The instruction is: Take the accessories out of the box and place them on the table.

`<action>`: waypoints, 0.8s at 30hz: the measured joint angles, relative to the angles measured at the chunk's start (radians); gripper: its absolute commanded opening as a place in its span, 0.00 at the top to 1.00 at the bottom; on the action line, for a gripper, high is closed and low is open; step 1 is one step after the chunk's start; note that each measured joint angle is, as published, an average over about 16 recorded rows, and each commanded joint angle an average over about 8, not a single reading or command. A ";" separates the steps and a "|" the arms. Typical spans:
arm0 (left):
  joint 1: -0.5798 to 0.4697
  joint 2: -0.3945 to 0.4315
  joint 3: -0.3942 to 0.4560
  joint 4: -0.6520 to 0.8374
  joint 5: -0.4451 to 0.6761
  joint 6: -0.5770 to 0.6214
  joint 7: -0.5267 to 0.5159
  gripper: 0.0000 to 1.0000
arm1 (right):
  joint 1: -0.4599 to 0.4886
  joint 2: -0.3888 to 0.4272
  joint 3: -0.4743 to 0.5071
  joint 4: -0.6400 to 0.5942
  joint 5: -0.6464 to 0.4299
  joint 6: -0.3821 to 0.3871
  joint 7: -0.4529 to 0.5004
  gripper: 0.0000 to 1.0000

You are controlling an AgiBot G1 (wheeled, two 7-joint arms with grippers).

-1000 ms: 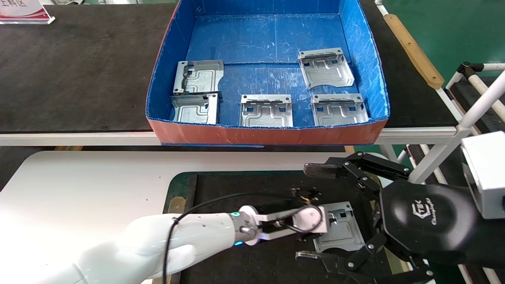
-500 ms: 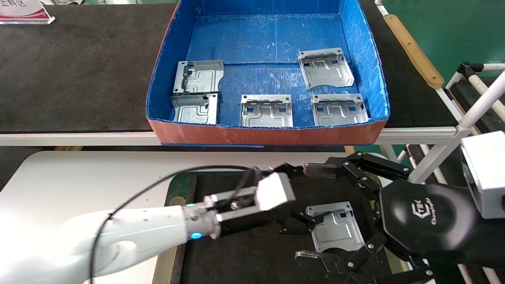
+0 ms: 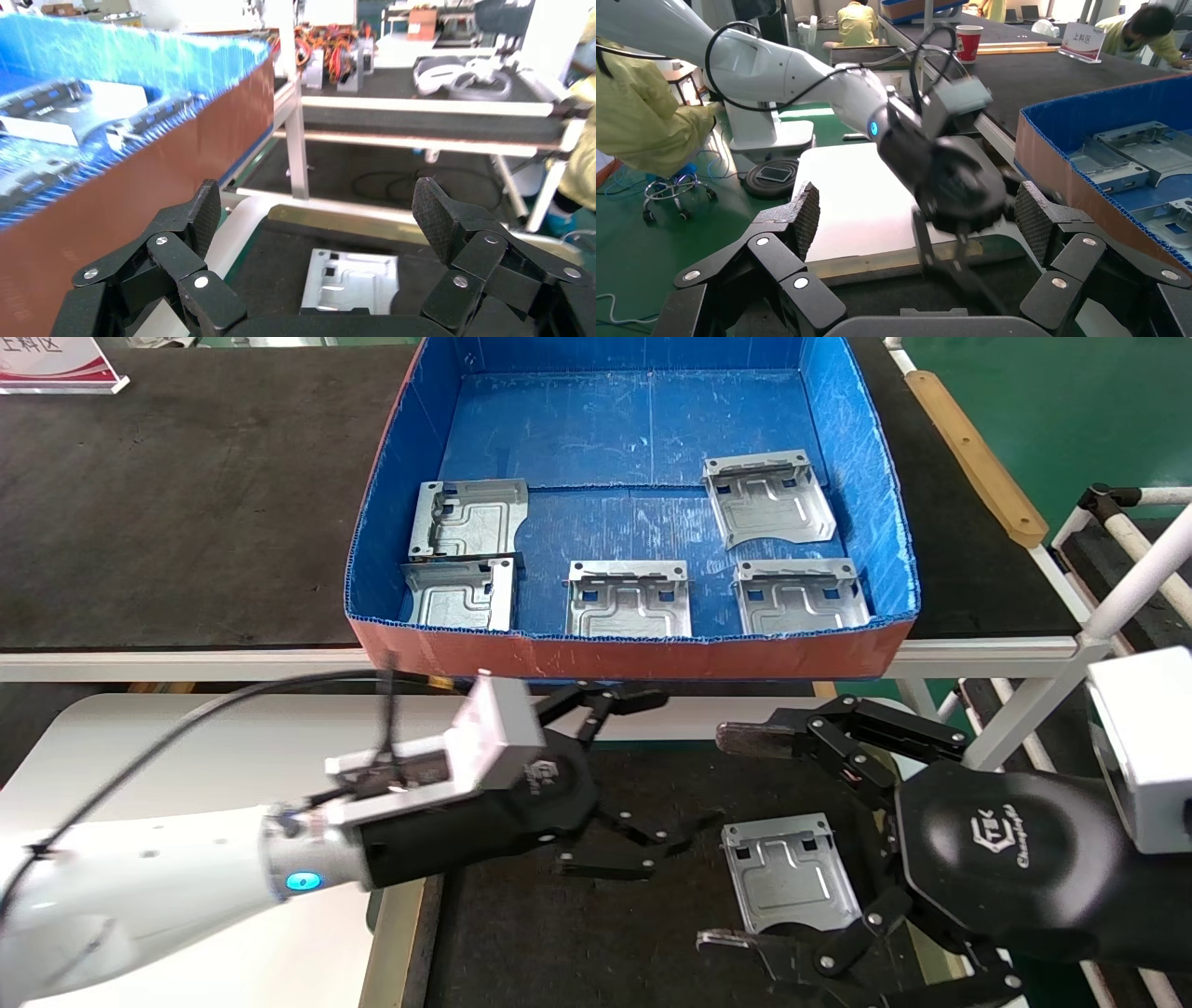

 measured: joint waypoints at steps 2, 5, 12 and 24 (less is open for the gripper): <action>0.010 -0.025 -0.040 -0.018 0.009 0.036 -0.036 0.00 | 0.000 0.000 0.000 0.000 0.000 0.000 0.000 0.00; 0.026 -0.063 -0.099 -0.044 0.021 0.089 -0.089 0.00 | 0.000 0.000 0.000 0.000 0.000 0.000 0.000 0.00; 0.063 -0.152 -0.237 -0.106 0.051 0.214 -0.214 0.00 | 0.000 0.000 0.000 0.000 0.000 0.000 0.000 0.00; 0.126 -0.304 -0.475 -0.212 0.103 0.428 -0.428 0.00 | 0.000 0.000 -0.001 0.000 0.000 0.000 0.000 0.00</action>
